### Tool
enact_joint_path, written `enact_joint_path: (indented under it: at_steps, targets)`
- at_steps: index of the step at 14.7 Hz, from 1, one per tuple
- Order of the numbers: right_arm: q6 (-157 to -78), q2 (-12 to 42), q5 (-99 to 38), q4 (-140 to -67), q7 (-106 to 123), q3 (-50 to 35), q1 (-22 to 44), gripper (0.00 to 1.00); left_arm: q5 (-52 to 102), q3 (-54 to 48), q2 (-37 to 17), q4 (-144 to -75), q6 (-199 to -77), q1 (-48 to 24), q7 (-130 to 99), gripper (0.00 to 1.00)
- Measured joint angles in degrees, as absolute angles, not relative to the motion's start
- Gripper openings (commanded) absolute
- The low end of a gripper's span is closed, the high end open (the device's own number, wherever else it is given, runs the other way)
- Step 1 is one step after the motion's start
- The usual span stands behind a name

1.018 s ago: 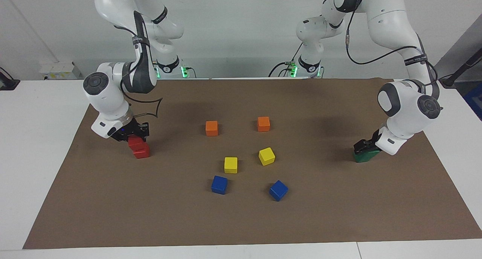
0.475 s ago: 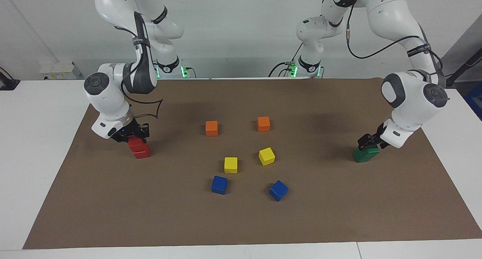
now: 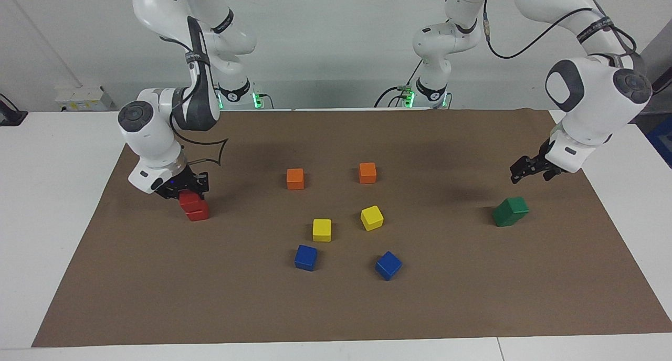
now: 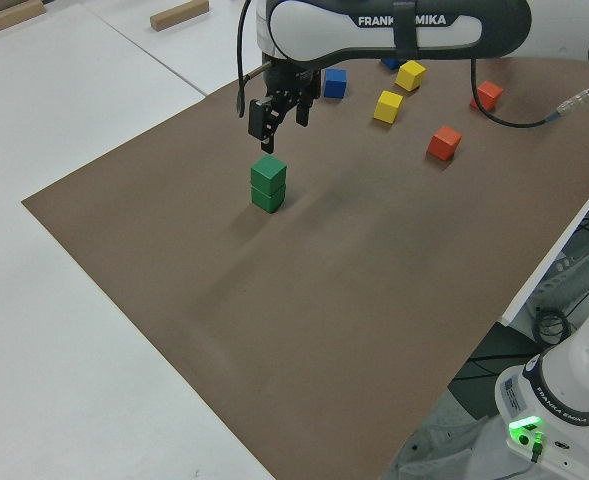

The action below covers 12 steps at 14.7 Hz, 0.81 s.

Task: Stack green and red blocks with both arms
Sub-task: 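Open the left gripper and withdraw it from the green stack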

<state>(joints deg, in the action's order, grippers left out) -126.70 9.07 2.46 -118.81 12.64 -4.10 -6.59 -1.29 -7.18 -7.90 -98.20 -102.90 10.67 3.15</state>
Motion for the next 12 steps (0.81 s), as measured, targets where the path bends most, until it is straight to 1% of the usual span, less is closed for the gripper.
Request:
enact_joint_path:
  at_steps: [3,7,10,12]
  targets:
    - [-126.71,9.09,2.46,-118.83,12.64,-4.1,-6.58,0.0,-1.25,-7.32,-4.31,-98.22,-98.85,10.65,3.14,1.0]
    - [-127.51,9.82,2.46,-118.92,12.64,-4.08,-6.59,0.0,-1.21,-6.62,-2.25,-98.22,-95.6,9.6,3.09,1.0]
    - [-127.7,9.98,2.46,-118.92,12.64,-4.07,-6.59,0.0,-1.19,-0.04,-2.08,-98.1,-95.48,2.34,2.98,1.0]
    - [-127.76,9.98,2.46,-118.92,12.64,-4.07,-6.59,0.0,-1.19,1.33,-2.07,-98.1,-95.24,0.69,2.96,1.0]
